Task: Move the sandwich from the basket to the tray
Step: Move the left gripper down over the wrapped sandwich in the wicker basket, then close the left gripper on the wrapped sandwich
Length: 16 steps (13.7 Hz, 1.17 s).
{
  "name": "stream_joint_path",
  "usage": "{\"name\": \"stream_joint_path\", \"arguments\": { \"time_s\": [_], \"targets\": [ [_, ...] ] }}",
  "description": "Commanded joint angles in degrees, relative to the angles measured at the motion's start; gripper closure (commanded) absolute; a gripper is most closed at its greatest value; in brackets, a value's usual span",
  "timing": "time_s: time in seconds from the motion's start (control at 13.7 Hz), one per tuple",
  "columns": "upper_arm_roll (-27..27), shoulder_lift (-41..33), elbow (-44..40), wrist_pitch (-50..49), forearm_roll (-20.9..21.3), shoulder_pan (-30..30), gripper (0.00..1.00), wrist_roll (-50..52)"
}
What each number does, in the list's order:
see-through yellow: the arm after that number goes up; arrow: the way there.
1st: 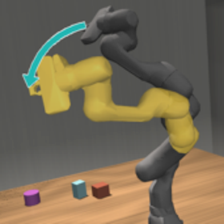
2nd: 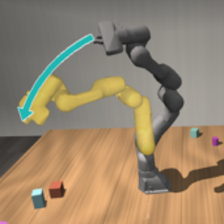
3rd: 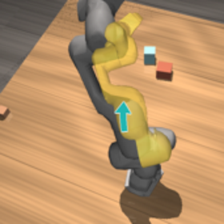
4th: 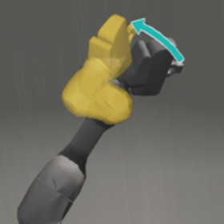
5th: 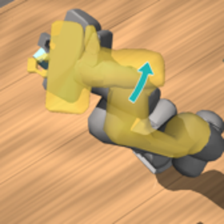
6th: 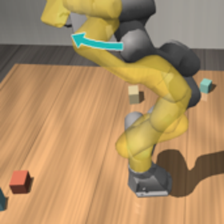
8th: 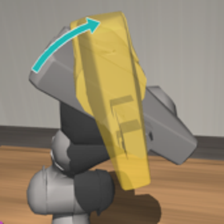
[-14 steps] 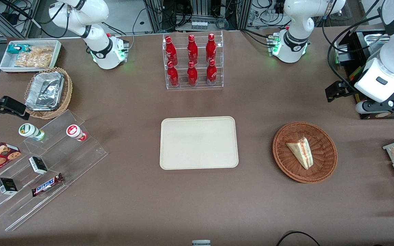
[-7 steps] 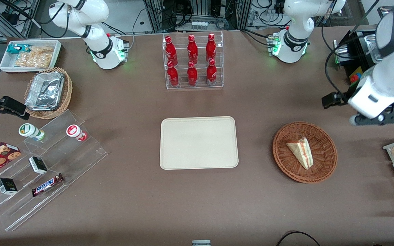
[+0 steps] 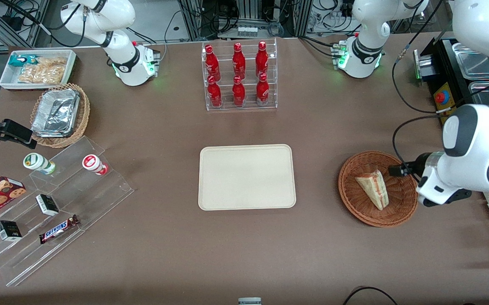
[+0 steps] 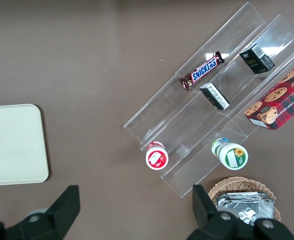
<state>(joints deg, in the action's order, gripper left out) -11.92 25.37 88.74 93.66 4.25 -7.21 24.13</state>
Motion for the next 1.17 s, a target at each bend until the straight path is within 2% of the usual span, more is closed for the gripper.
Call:
{"name": "stream_joint_path", "arguments": {
  "time_s": [0.0,0.36,0.58,0.88,0.95,1.09],
  "targets": [
    [-0.6,-1.2,9.5,10.6,0.0,-0.2,0.0,11.2],
    [-0.8,1.4,11.4,20.3,-0.3,0.4,0.0,27.4],
    [-0.9,3.3,11.8,23.3,-0.3,1.1,0.0,28.8],
    [-0.9,4.4,16.7,30.1,-0.2,1.7,0.0,28.7],
    [-0.9,4.6,17.2,30.8,-0.1,1.7,0.07,28.7],
    [-0.9,4.6,16.9,30.3,-0.2,1.5,0.64,29.8]
  ]
}}
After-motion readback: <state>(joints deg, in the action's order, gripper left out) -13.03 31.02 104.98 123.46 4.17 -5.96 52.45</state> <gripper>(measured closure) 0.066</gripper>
